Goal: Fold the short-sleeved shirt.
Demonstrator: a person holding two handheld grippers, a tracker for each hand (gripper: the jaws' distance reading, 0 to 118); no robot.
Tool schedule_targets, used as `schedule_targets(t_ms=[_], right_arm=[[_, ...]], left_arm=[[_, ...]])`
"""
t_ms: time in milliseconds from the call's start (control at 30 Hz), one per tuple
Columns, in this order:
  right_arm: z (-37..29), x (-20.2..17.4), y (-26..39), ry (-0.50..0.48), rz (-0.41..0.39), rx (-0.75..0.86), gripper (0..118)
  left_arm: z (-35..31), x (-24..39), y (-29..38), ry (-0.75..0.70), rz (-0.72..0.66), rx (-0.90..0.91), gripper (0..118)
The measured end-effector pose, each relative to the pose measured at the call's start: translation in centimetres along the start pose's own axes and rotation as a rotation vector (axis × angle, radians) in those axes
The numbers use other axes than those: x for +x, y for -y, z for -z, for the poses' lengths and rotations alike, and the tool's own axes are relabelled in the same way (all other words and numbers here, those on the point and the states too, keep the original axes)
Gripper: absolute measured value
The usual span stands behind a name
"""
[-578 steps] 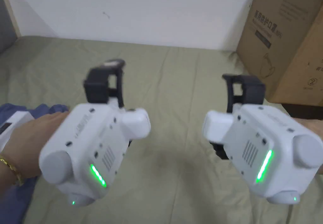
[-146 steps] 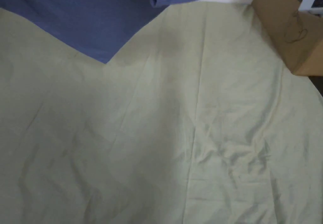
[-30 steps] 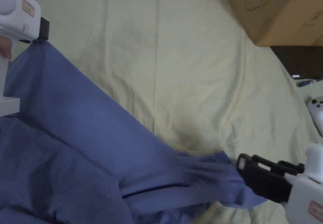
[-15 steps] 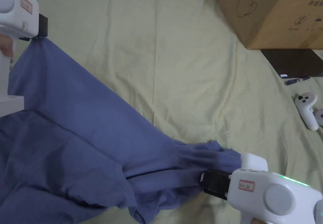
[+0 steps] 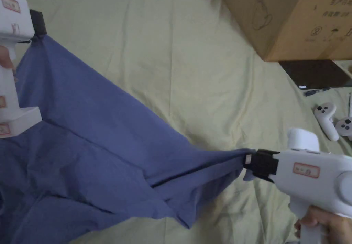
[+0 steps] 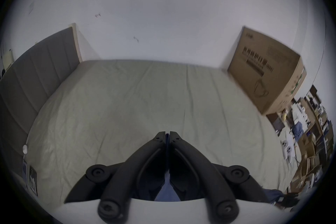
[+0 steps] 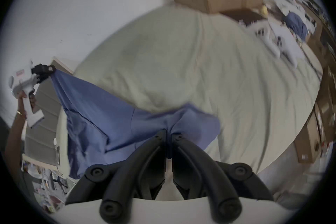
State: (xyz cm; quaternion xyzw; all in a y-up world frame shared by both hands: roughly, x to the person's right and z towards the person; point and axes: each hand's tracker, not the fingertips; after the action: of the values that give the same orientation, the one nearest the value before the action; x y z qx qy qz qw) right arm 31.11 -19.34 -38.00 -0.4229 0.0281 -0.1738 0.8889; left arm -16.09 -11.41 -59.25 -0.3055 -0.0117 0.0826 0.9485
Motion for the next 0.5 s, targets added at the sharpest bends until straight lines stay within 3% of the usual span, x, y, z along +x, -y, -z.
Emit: schedule_targets(t_ms=[200,500], right_arm=[[-9.3,-3.2,-5.9,-0.055,-0.176,0.226,5],[-23.5,-8.2,-13.9,-0.106,-0.338,0.571,5]], left_arm=[[-13.2,-3.9,-3.1,0.005,-0.086,0.208,1],[-30.7,-8.4,-5.6,-0.040,-0.160,0.494,1]])
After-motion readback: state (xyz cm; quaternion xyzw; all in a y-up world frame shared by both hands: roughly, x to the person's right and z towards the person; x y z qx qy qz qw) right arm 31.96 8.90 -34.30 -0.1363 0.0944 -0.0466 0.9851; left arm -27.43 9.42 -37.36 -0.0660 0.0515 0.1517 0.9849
